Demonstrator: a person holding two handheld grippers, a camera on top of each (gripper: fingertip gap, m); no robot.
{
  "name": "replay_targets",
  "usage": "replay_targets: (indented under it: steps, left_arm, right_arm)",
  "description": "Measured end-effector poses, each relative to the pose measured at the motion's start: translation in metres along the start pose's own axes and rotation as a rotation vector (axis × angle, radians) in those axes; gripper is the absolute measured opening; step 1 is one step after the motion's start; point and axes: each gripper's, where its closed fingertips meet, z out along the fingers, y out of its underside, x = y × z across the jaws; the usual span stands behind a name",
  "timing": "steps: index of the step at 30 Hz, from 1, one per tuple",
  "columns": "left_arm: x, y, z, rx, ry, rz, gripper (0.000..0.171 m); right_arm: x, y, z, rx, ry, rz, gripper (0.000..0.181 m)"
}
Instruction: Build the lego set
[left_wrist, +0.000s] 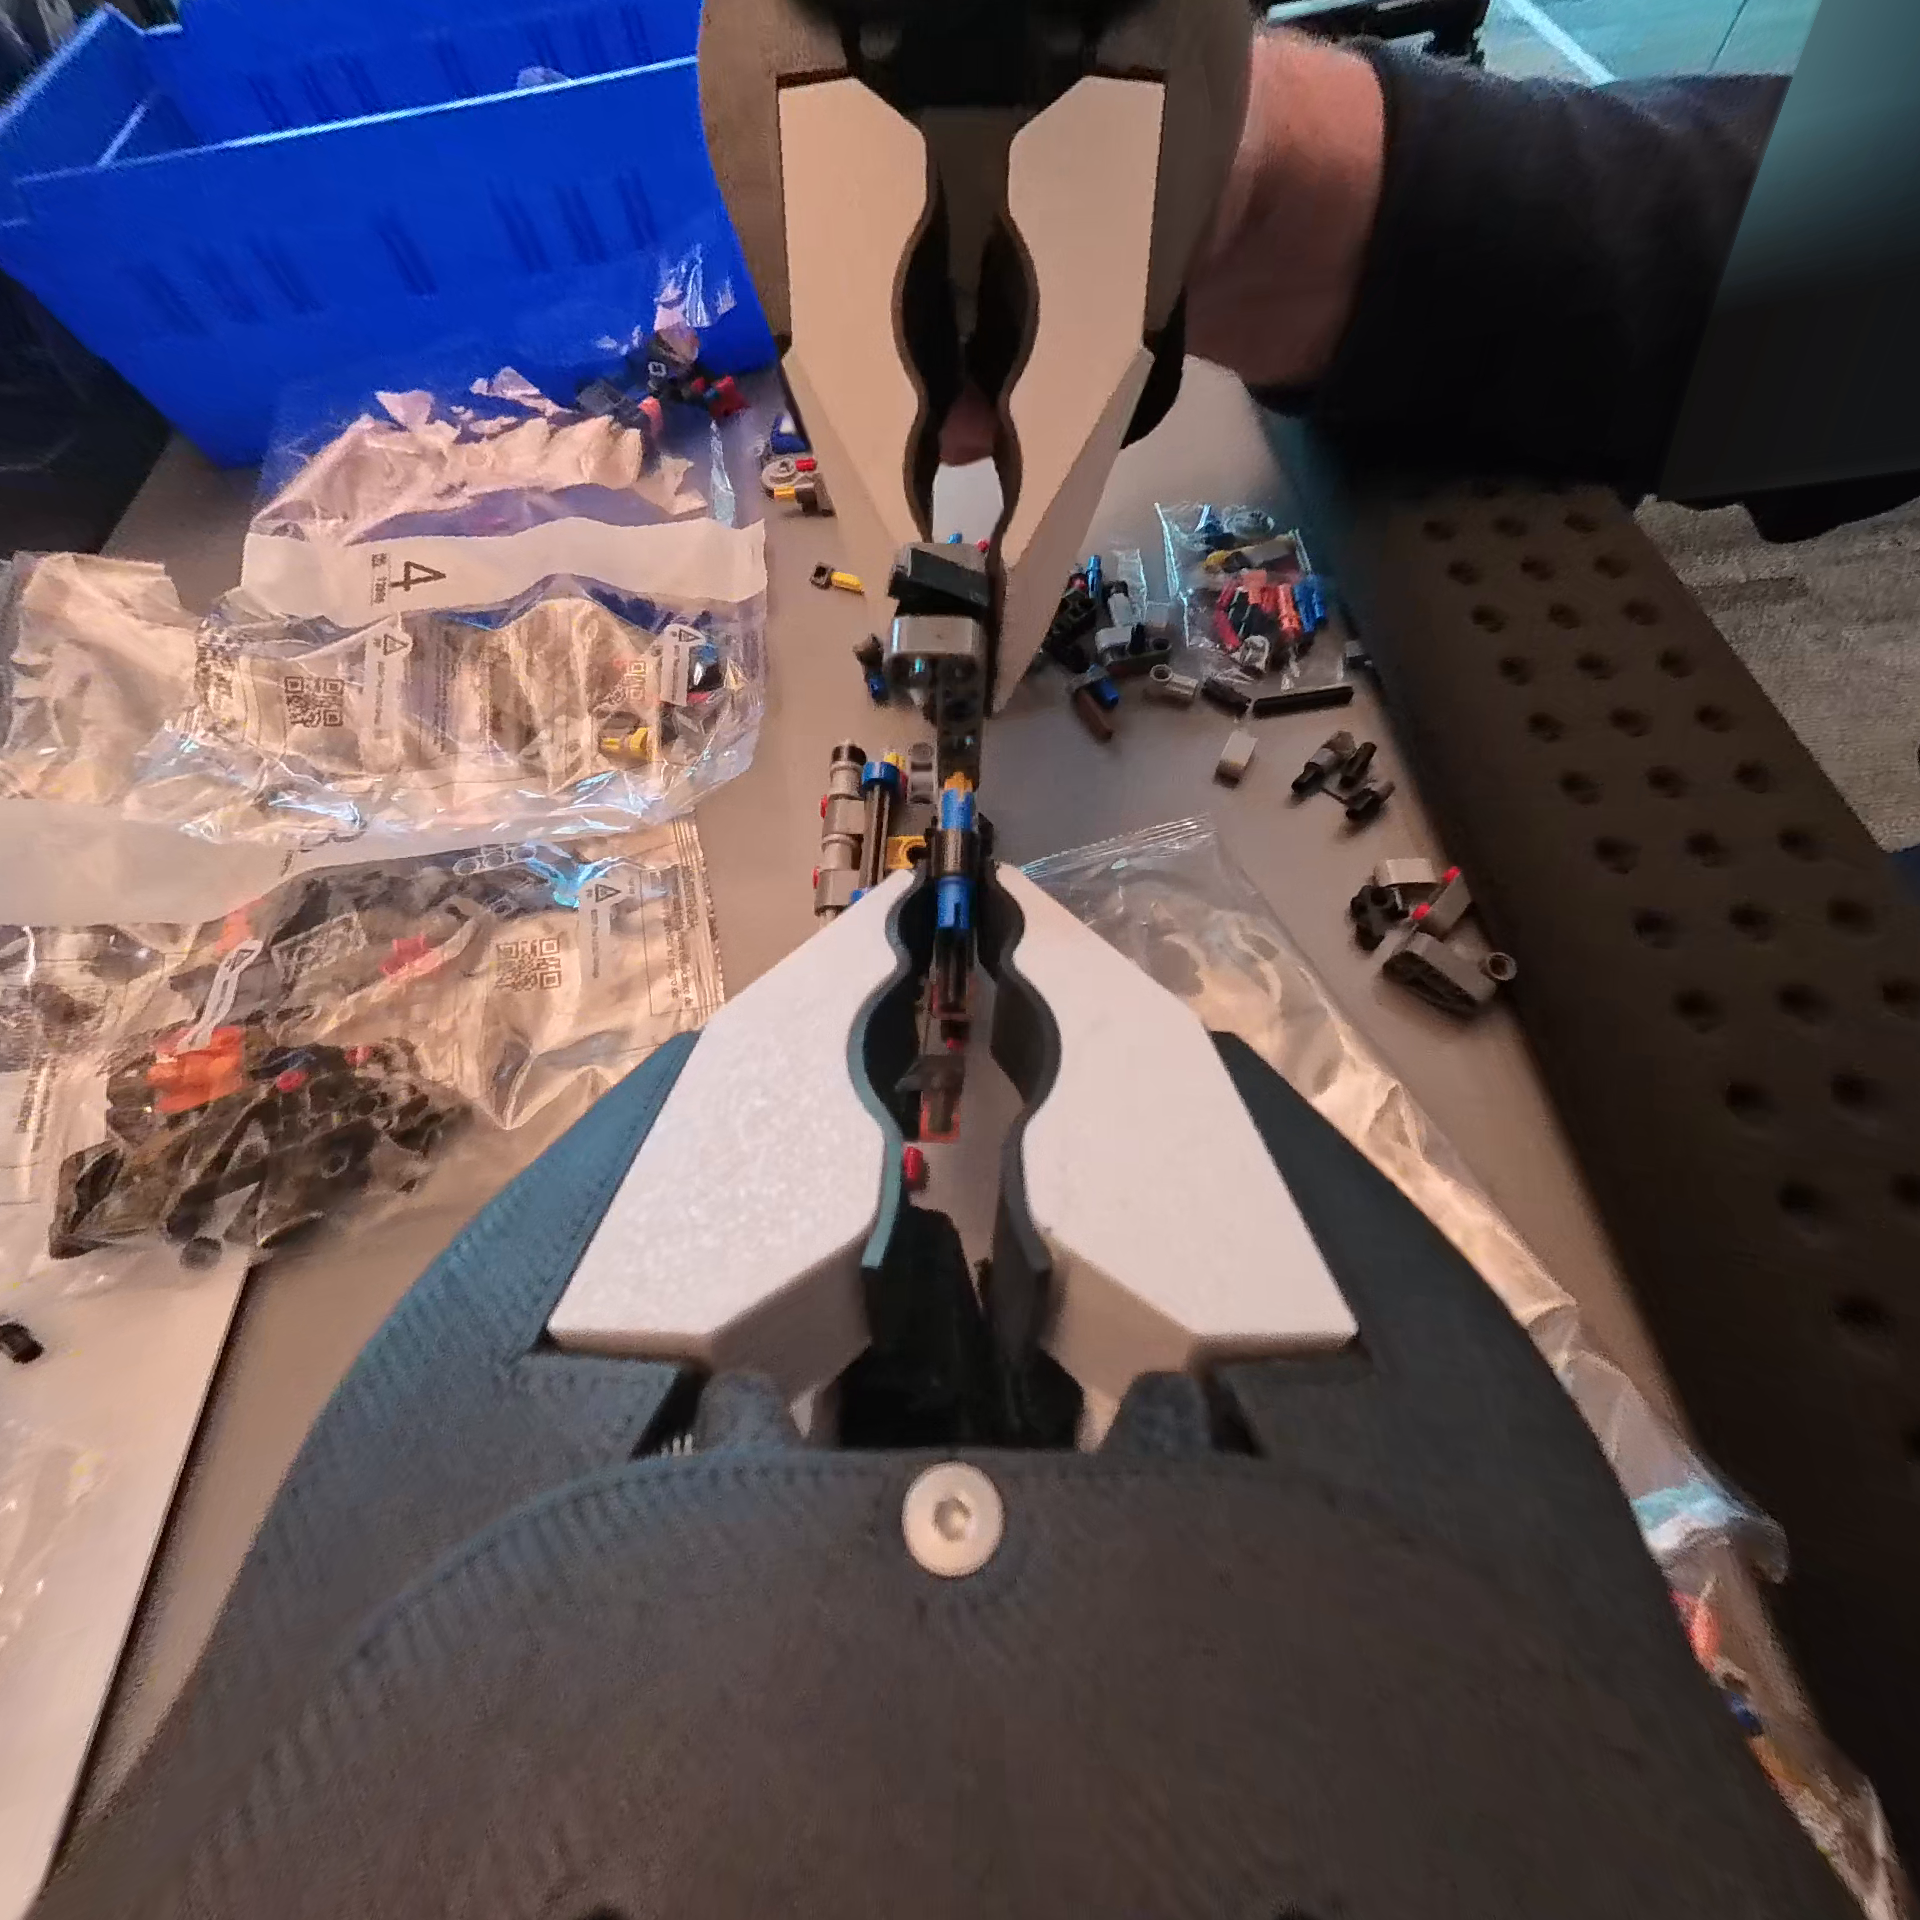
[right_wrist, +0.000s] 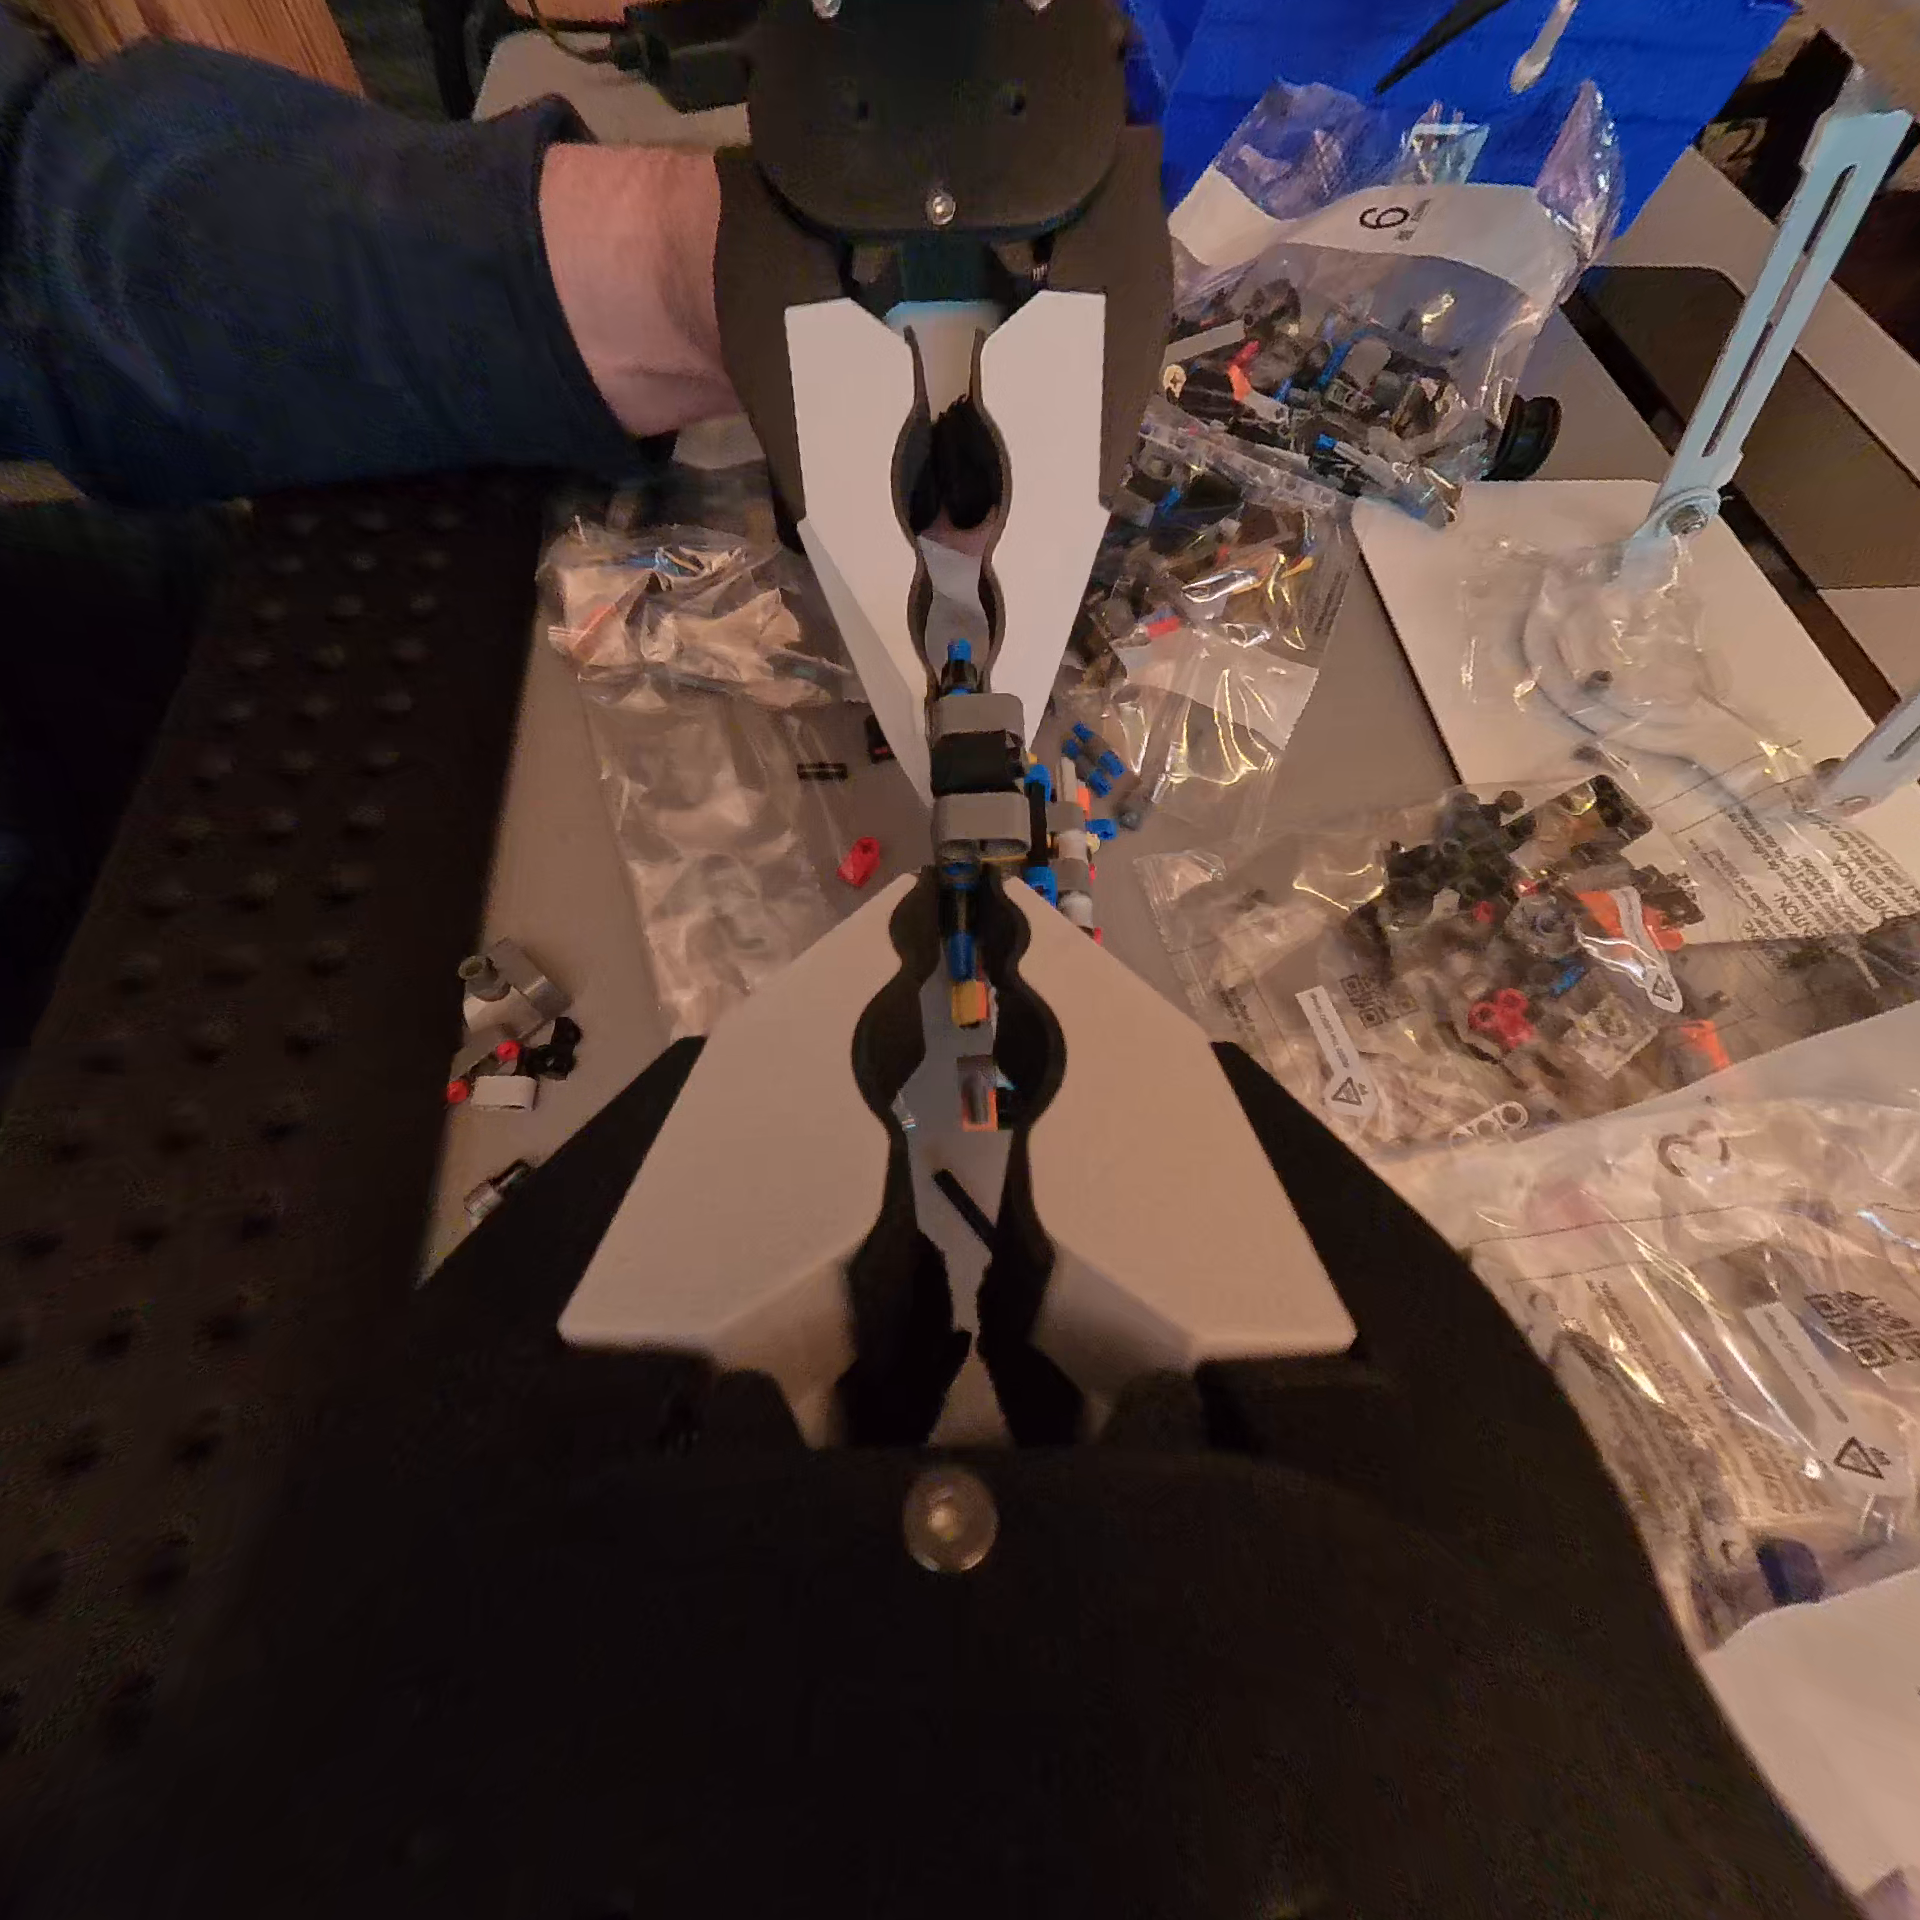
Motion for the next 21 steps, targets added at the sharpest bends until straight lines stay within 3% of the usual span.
replay_targets:
  steps: [7, 9, 11, 14, 21]
  left_arm:
    - [-0.002, 0.000, -0.011, 0.059, 0.021, -0.035, 0.007]
    - [0.000, -0.012, -0.019, 0.147, 0.051, -0.067, 0.007]
    - [0.005, -0.002, -0.007, 0.054, 0.050, -0.026, 0.007]
    - [0.000, -0.007, -0.013, 0.115, 0.067, -0.075, 0.007]
    - [-0.005, 0.001, -0.004, 0.061, 0.044, -0.097, 0.008]
  right_arm:
    - [-0.002, 0.004, -0.009, 0.015, -0.026, 0.007, 0.005]
    - [-0.005, -0.003, -0.011, 0.054, -0.048, 0.010, 0.005]
    - [-0.004, 0.006, -0.004, -0.008, -0.045, 0.007, 0.004]
    - [-0.008, 0.002, -0.009, 0.041, -0.070, 0.015, 0.005]
    - [-0.004, 0.004, 0.000, 0.007, -0.042, 0.013, 0.004]
